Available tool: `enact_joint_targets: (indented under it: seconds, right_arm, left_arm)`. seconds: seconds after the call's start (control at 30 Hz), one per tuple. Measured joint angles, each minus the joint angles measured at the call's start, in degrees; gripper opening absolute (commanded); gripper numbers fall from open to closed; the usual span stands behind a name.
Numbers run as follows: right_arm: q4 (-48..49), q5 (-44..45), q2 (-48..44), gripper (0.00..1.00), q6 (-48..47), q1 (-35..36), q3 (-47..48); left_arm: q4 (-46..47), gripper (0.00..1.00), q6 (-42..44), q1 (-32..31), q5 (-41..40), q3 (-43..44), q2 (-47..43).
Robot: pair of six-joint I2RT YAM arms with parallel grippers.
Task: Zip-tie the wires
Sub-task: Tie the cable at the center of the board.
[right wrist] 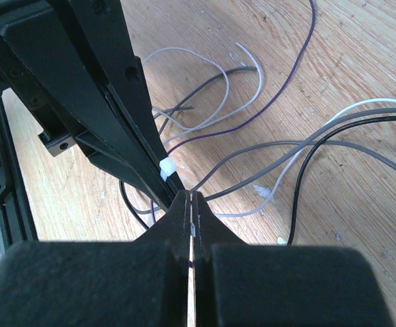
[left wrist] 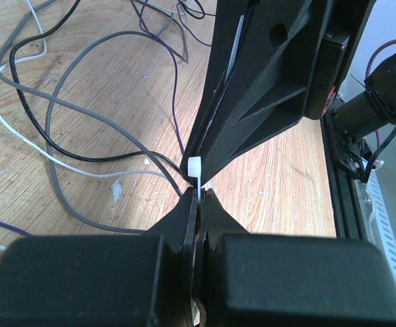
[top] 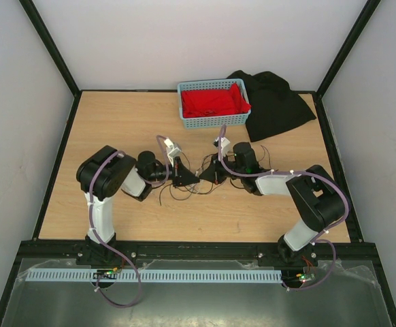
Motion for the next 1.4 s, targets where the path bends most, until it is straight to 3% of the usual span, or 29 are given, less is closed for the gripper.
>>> enact_joint_targets:
  seconds: [1.4]
  right_arm:
    - [1.7, 2.49, 0.0, 0.0, 1.84, -0.07, -0.39]
  left_arm:
    - [0.07, 0.0, -6.38, -0.55, 0.61, 2.51, 1.99]
